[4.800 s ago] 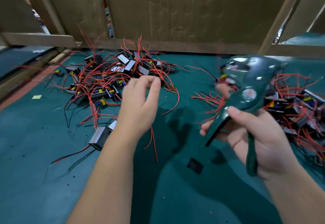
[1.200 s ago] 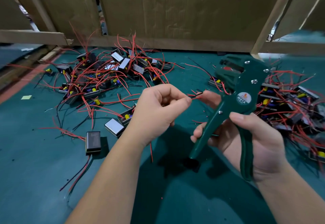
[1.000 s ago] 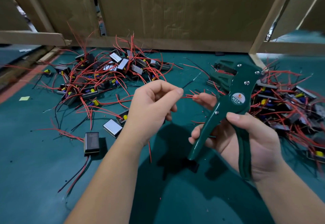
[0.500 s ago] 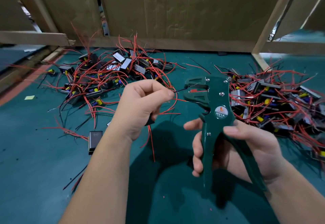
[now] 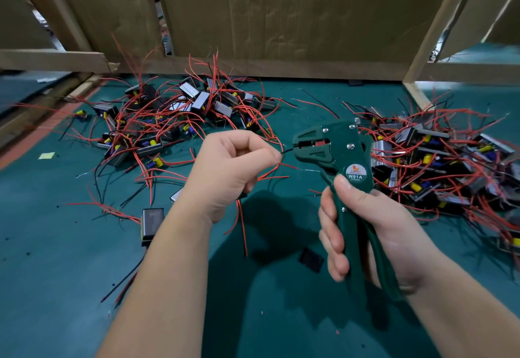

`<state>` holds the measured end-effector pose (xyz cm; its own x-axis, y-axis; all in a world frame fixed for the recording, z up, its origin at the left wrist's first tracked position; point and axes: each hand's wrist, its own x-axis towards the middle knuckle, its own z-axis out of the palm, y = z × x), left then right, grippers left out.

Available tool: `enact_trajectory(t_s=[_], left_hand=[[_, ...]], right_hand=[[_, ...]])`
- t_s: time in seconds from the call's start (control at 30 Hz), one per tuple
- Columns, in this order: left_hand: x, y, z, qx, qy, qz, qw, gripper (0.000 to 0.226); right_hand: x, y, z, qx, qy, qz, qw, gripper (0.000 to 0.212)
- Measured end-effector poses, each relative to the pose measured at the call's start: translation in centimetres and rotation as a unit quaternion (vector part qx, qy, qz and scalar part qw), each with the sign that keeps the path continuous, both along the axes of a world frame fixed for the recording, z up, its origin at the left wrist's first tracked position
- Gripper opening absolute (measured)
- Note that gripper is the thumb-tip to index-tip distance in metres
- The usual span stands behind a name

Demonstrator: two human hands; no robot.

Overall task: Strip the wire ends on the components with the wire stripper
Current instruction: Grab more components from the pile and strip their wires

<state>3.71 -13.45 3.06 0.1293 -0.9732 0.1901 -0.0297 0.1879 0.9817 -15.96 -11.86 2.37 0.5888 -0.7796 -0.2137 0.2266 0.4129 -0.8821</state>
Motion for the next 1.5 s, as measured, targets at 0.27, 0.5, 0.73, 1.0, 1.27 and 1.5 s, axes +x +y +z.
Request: enact_trajectory(t_s=[0.27, 0.5, 0.73, 1.0, 1.27, 1.5], left_hand=[[-0.1, -0.2, 0.3, -0.013, 0.078, 0.031, 0.996, 0.016], [-0.3, -0.2, 0.3, -0.018, 0.068, 0.044, 0.997, 0.013], [-0.3, -0.2, -0.1, -0.021, 0.042, 0.045, 0.998, 0.014], [-0.5, -0.4, -0.3, -0.013, 0.014, 0.045, 0.999, 0.019], [-1.1, -0.6, 0.0, -0.013, 0.200, 0.032, 0.979, 0.019], [-2.6, 0.5, 0.1, -0.010, 0.161, -0.136, 0.978, 0.011]], right_hand=[[-0.1, -1.0, 0.0, 0.085, -0.127, -0.038, 0.988, 0.040], [0.0, -0.5, -0.5, 0.069, -0.146, 0.096, 0.982, 0.047], [0.0, 0.0, -0.4, 0.052, -0.130, 0.111, 0.984, 0.042], [1.0, 0.3, -0.3, 0.024, -0.038, -0.019, 0.999, 0.032], [0.8, -0.1, -0.8, 0.079, -0.137, 0.034, 0.987, 0.057], [0.9, -0.1, -0.5, 0.103, -0.240, 0.087, 0.961, 0.075]])
